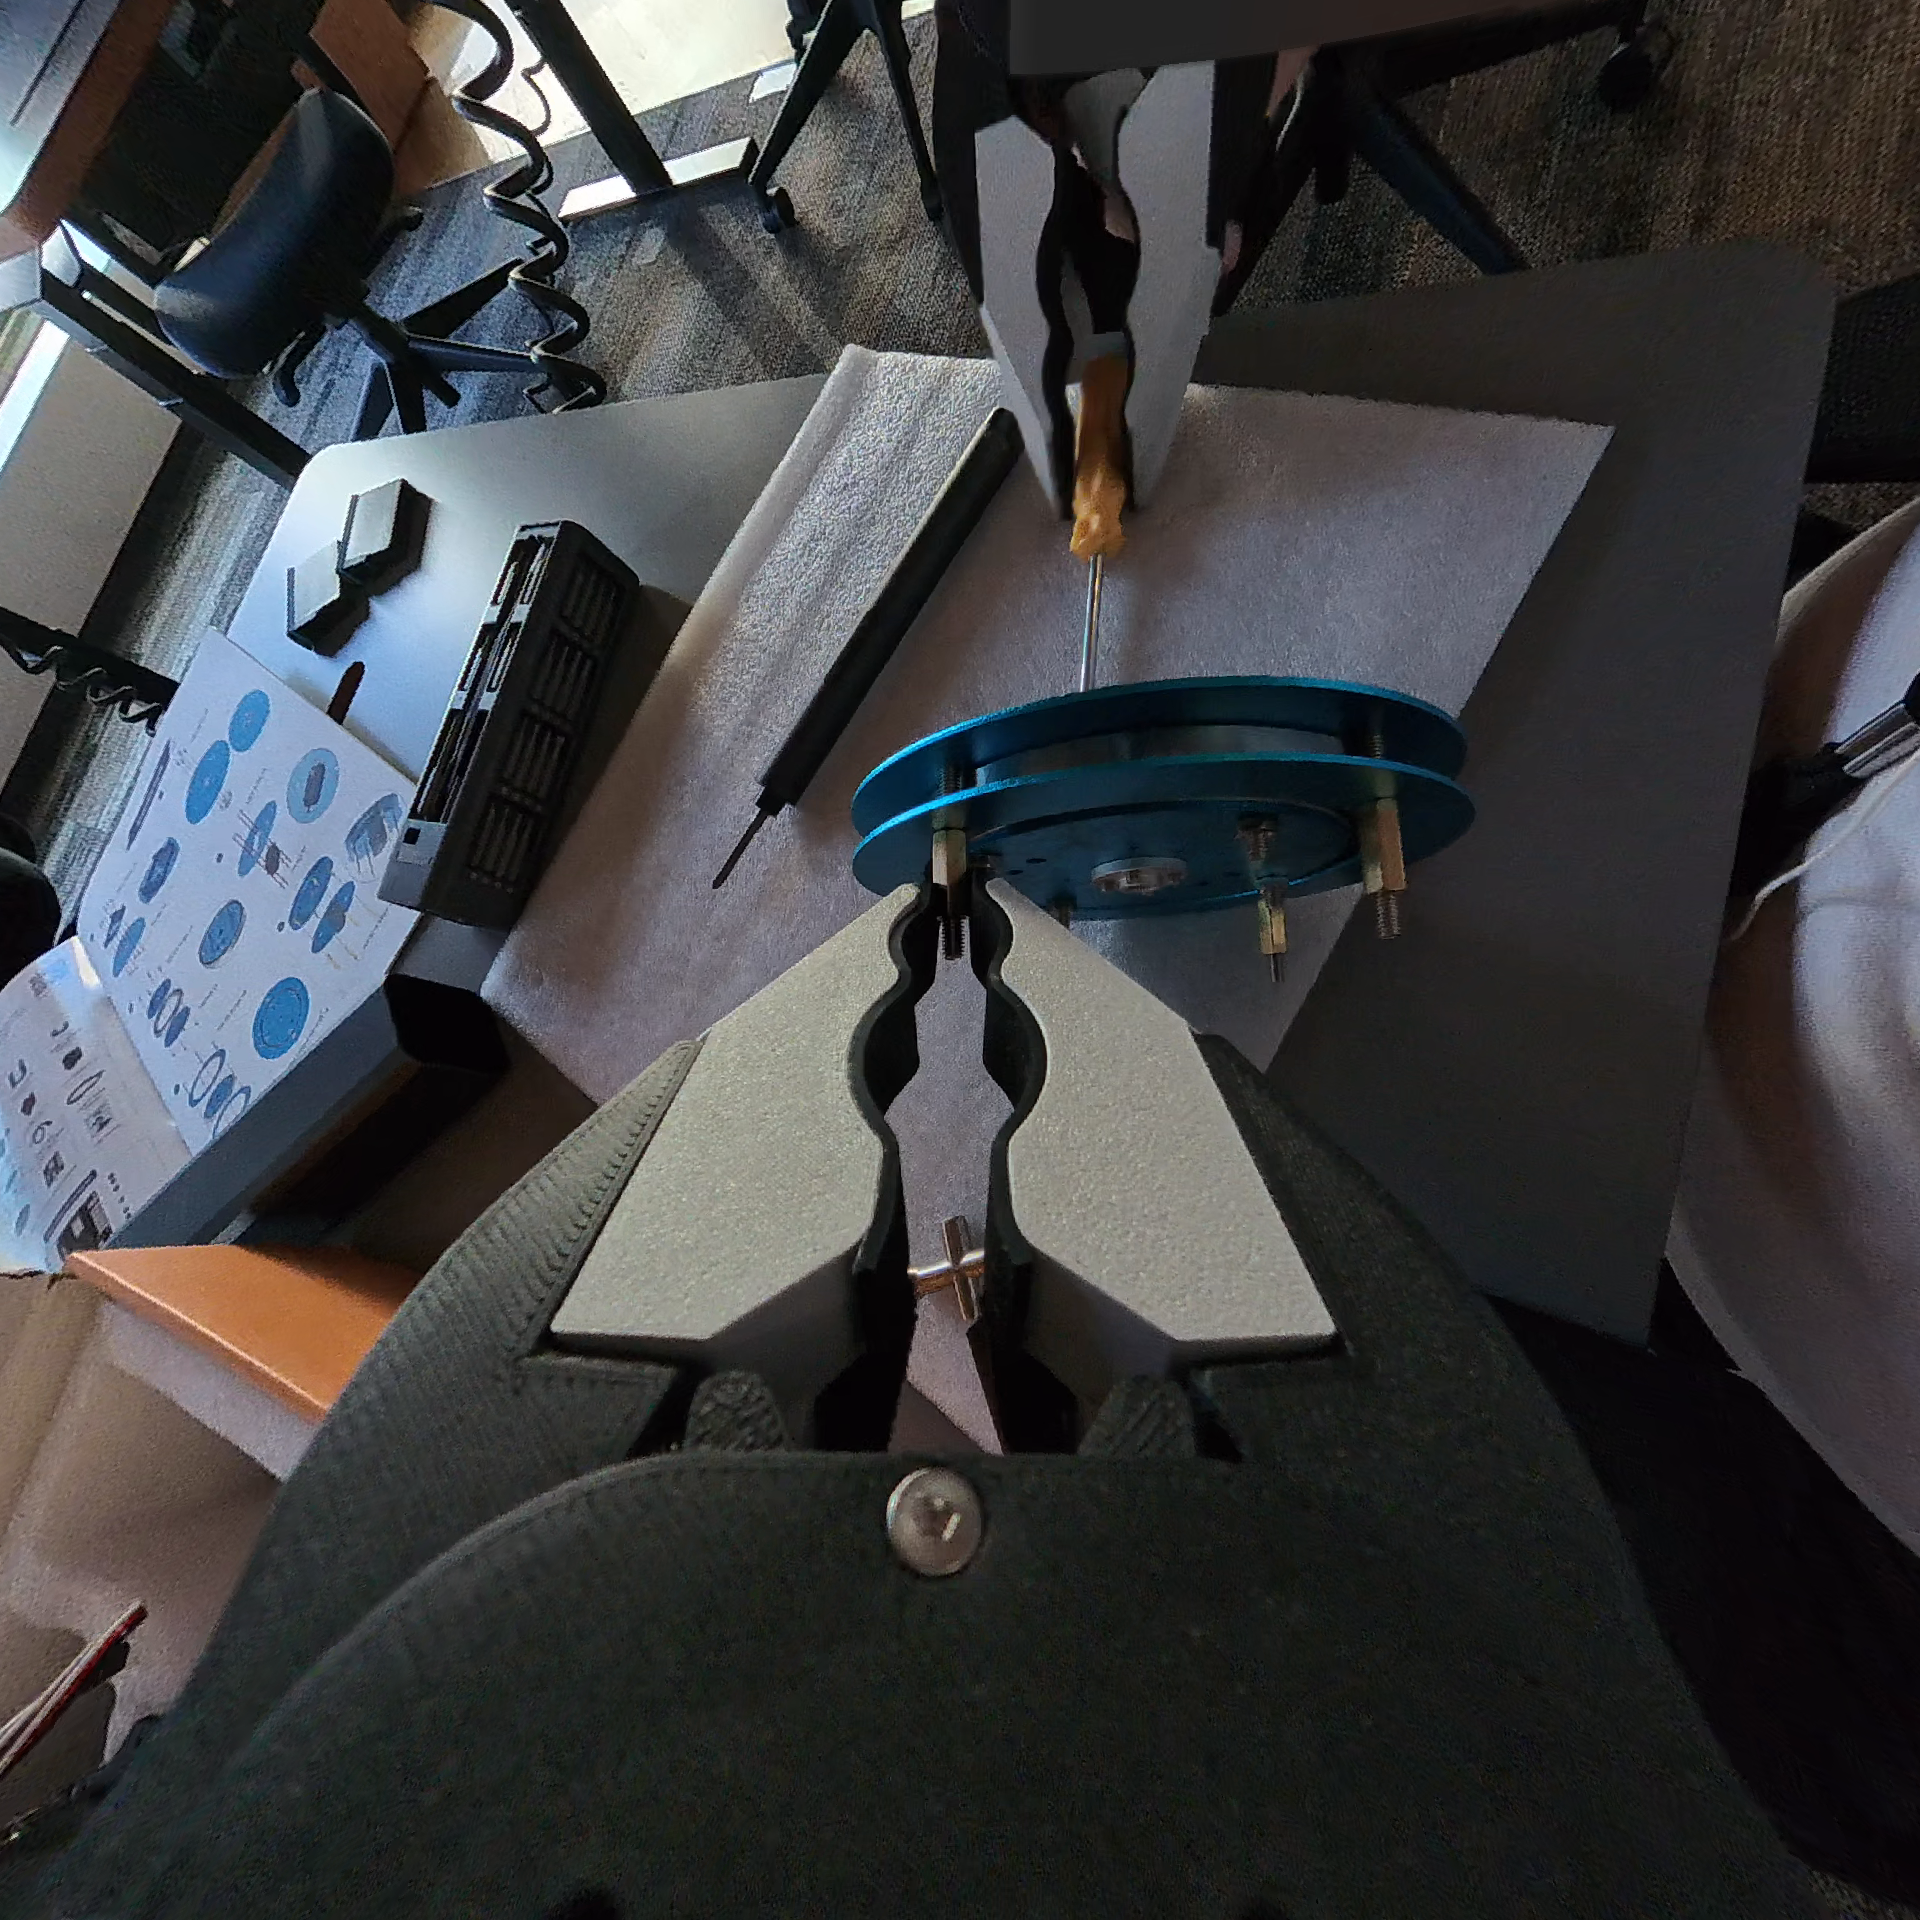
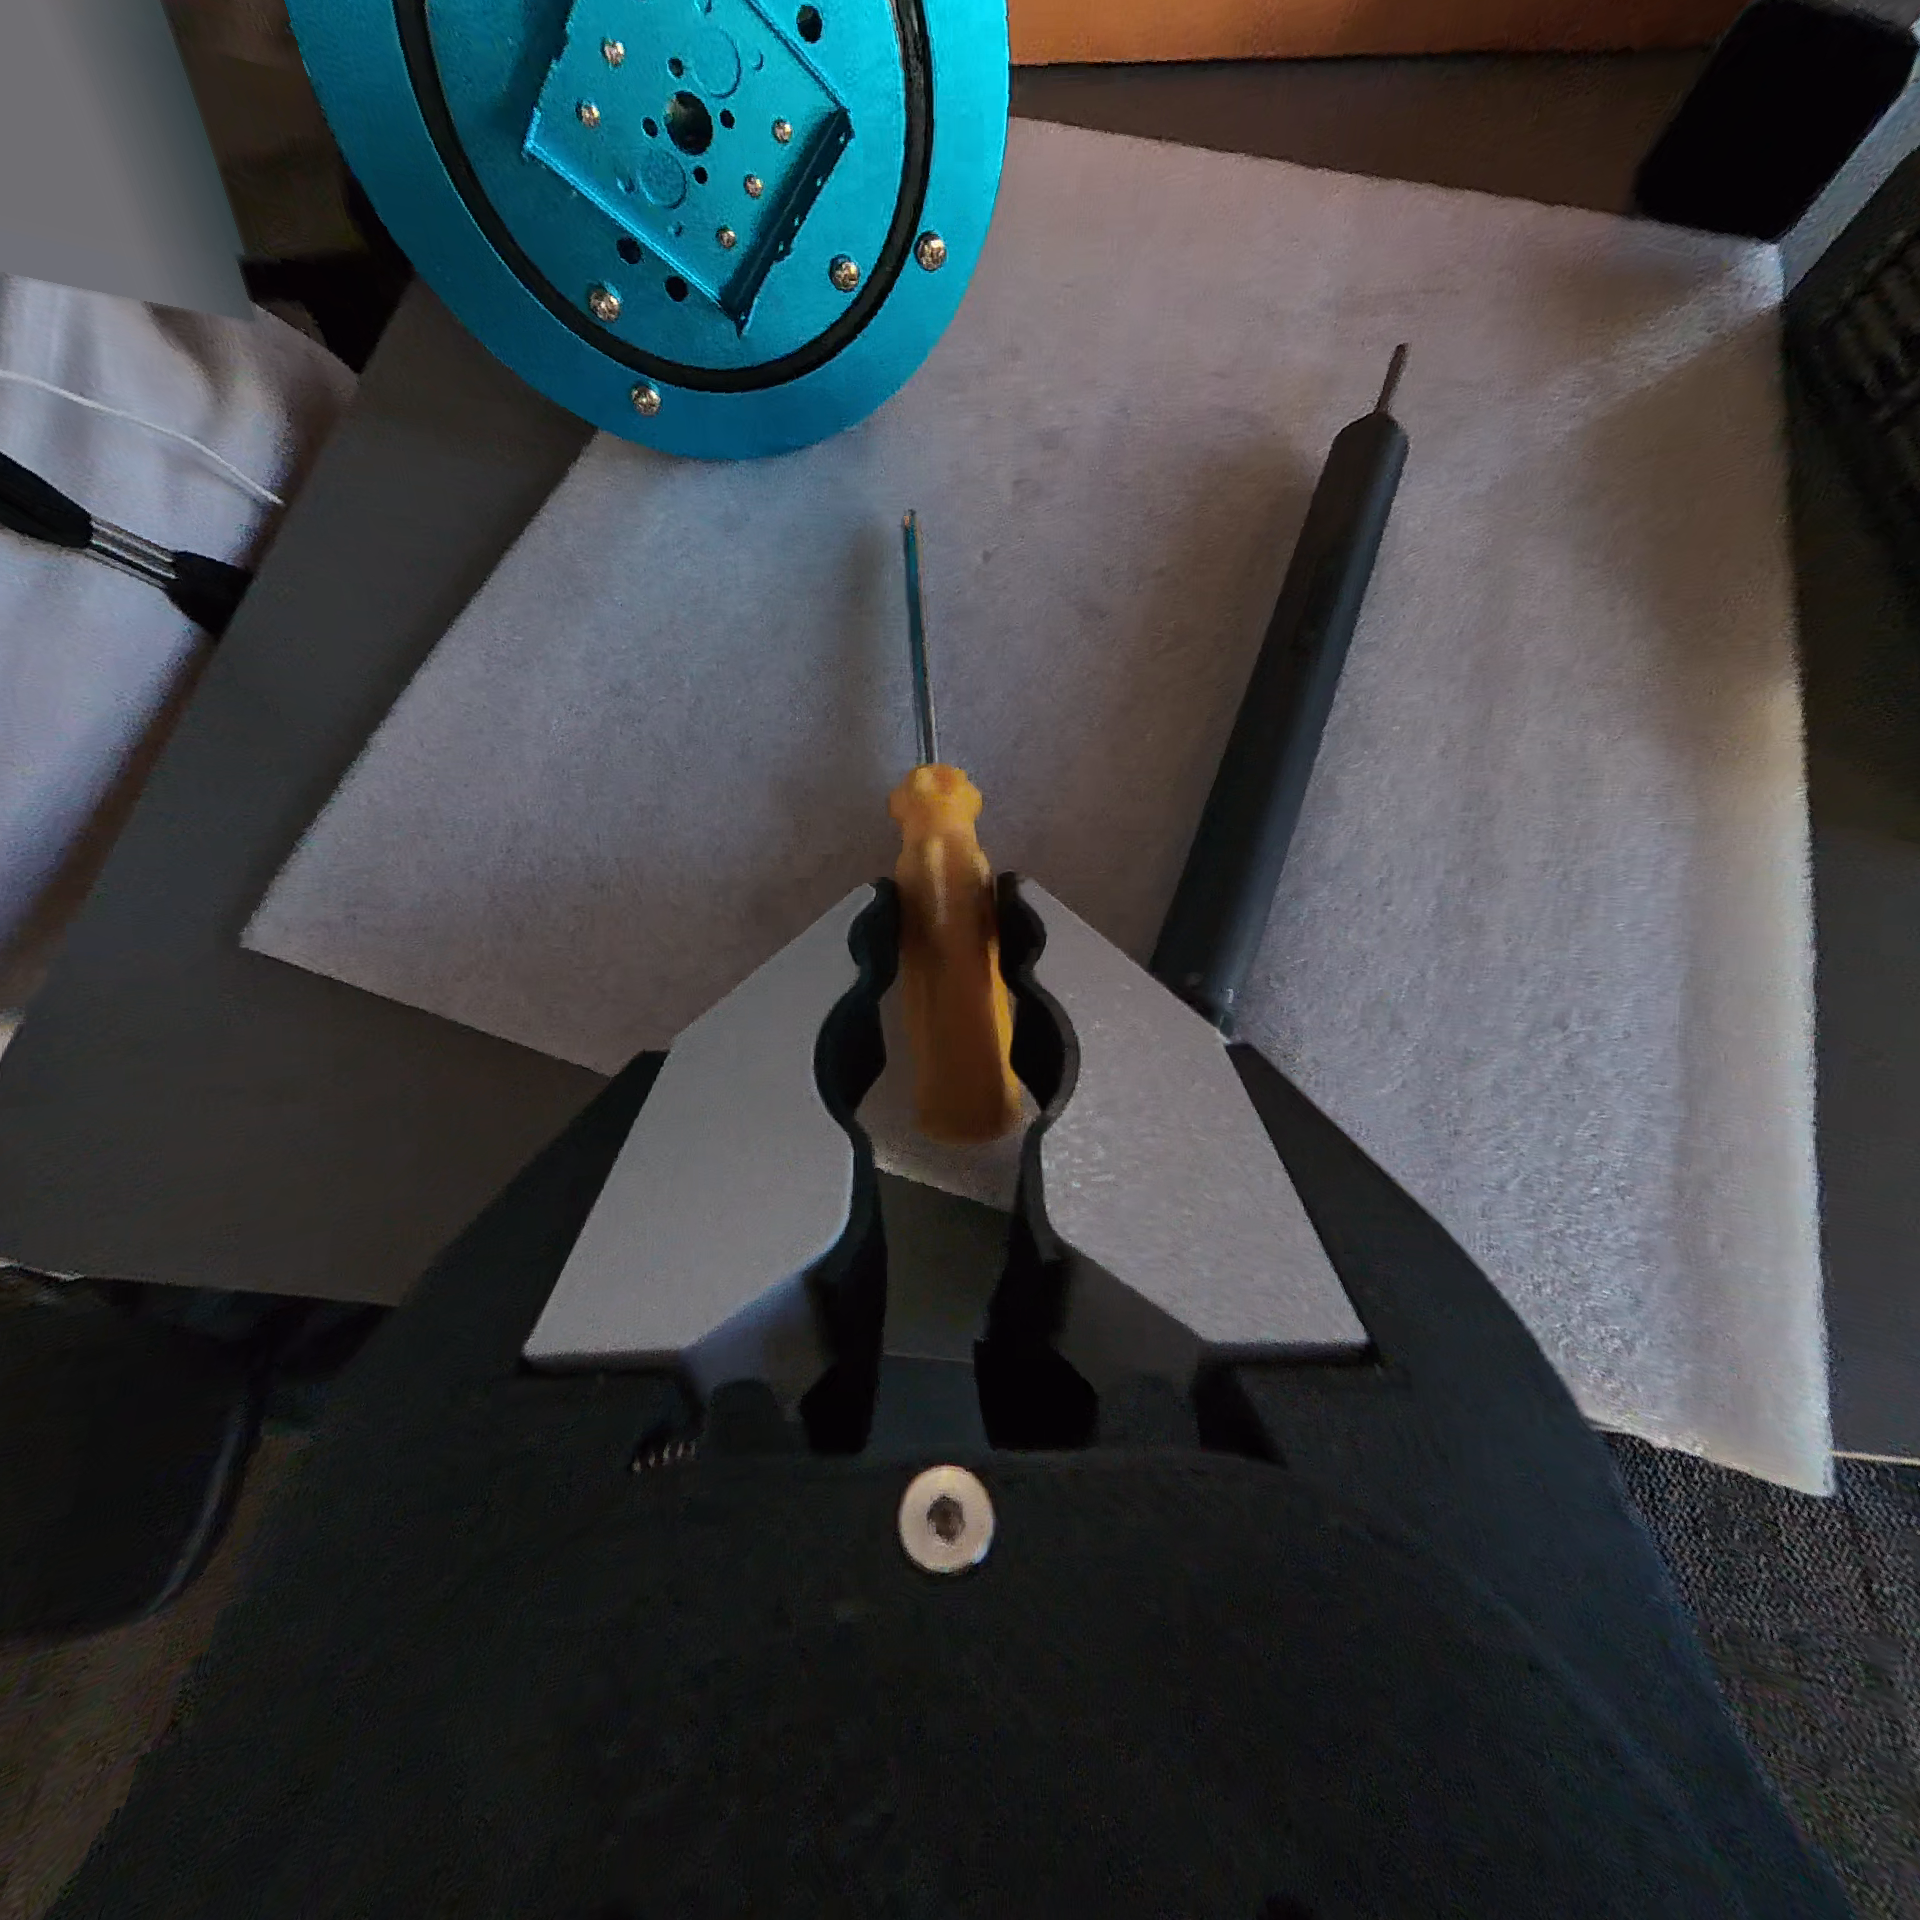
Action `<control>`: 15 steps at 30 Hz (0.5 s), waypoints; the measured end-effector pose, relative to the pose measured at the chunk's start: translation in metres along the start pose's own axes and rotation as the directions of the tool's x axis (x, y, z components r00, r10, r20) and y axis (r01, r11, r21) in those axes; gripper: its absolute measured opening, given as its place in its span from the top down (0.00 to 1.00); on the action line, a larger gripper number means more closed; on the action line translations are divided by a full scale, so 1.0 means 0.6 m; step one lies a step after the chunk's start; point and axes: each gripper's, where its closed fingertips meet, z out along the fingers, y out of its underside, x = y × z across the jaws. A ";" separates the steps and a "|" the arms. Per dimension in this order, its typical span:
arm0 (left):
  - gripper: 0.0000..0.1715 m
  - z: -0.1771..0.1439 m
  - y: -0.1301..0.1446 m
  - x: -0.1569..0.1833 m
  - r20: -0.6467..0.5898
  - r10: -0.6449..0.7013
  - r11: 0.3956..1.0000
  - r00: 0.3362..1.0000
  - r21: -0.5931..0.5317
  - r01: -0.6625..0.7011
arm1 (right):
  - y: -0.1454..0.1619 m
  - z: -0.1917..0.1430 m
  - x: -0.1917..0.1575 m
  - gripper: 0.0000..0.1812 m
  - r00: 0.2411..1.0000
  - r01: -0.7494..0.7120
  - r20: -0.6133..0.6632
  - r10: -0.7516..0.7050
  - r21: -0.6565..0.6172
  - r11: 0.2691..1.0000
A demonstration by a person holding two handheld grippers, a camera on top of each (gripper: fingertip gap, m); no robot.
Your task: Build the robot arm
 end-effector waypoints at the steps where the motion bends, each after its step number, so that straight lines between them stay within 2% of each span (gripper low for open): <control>1: 0.98 0.001 -0.001 0.000 0.001 0.001 1.000 1.000 0.001 -0.001 | -0.002 -0.002 0.000 0.90 1.000 0.014 -0.007 -0.014 -0.009 1.000; 3: 0.98 0.002 -0.003 0.000 0.002 0.006 1.000 1.000 -0.003 -0.006 | -0.025 -0.014 0.001 0.90 0.992 0.110 -0.071 -0.108 0.030 0.993; 5: 0.98 0.003 -0.004 -0.001 0.005 0.016 1.000 1.000 -0.010 -0.016 | -0.076 -0.046 -0.008 0.91 0.966 0.229 -0.147 -0.211 0.121 0.966; 7: 0.98 0.003 -0.004 -0.001 0.011 0.031 0.999 0.999 -0.014 -0.031 | -0.125 -0.075 -0.018 0.91 0.922 0.353 -0.226 -0.314 0.160 0.922; 11: 0.98 0.004 -0.006 -0.001 0.018 0.052 0.998 0.999 -0.020 -0.051 | -0.176 -0.076 -0.026 0.91 0.836 0.506 -0.300 -0.460 0.094 0.857; 15: 0.98 0.005 -0.007 -0.001 0.025 0.066 0.998 0.998 -0.028 -0.065 | -0.189 -0.061 -0.017 0.90 0.799 0.556 -0.301 -0.520 0.042 0.830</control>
